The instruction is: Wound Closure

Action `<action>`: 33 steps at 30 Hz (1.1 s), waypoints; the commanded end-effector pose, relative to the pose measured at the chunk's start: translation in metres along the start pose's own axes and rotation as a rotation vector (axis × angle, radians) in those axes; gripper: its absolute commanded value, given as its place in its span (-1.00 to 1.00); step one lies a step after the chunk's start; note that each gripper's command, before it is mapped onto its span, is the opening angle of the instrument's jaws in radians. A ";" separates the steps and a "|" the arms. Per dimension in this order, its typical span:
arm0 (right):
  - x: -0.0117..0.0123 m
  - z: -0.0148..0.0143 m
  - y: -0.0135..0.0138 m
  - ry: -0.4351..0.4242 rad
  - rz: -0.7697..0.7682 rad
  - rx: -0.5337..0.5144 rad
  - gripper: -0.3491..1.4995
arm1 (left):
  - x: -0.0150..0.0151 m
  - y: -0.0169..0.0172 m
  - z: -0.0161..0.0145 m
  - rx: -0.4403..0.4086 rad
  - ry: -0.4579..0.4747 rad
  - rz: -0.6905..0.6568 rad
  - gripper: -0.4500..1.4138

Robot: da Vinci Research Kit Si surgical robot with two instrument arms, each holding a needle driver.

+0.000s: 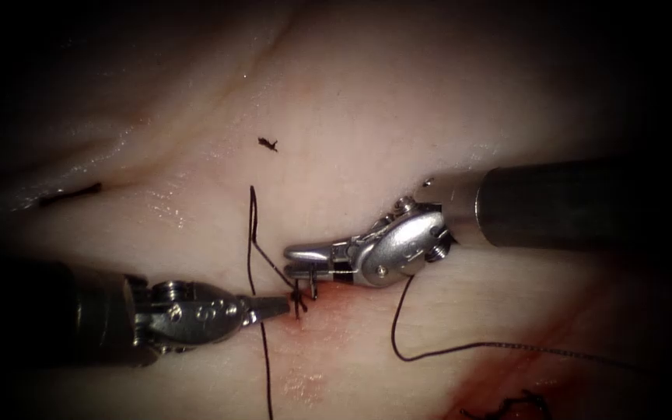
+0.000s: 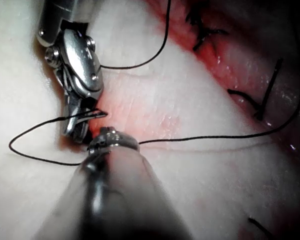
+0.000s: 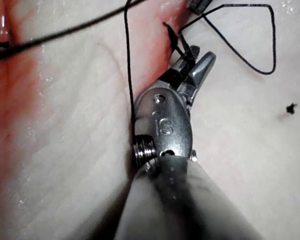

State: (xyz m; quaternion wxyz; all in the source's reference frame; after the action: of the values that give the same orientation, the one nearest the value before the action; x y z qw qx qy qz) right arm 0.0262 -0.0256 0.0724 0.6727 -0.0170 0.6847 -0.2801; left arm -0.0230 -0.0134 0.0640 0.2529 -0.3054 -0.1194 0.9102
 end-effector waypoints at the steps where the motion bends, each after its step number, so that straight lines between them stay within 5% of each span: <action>1: -0.0002 0.0006 -0.0006 0.003 -0.001 0.009 -1.00 | -0.0002 0.0004 0.0008 -0.001 -0.001 0.000 -1.00; 33: -0.0005 0.0000 -0.0044 0.021 0.080 0.095 -1.00 | -0.0002 0.0006 0.0006 0.000 -0.008 -0.002 -1.00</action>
State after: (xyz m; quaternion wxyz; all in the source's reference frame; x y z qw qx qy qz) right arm 0.0240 -0.0286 0.0741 0.6770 0.0459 0.6773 -0.2843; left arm -0.0230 -0.0136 0.0637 0.2533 -0.3017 -0.1198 0.9113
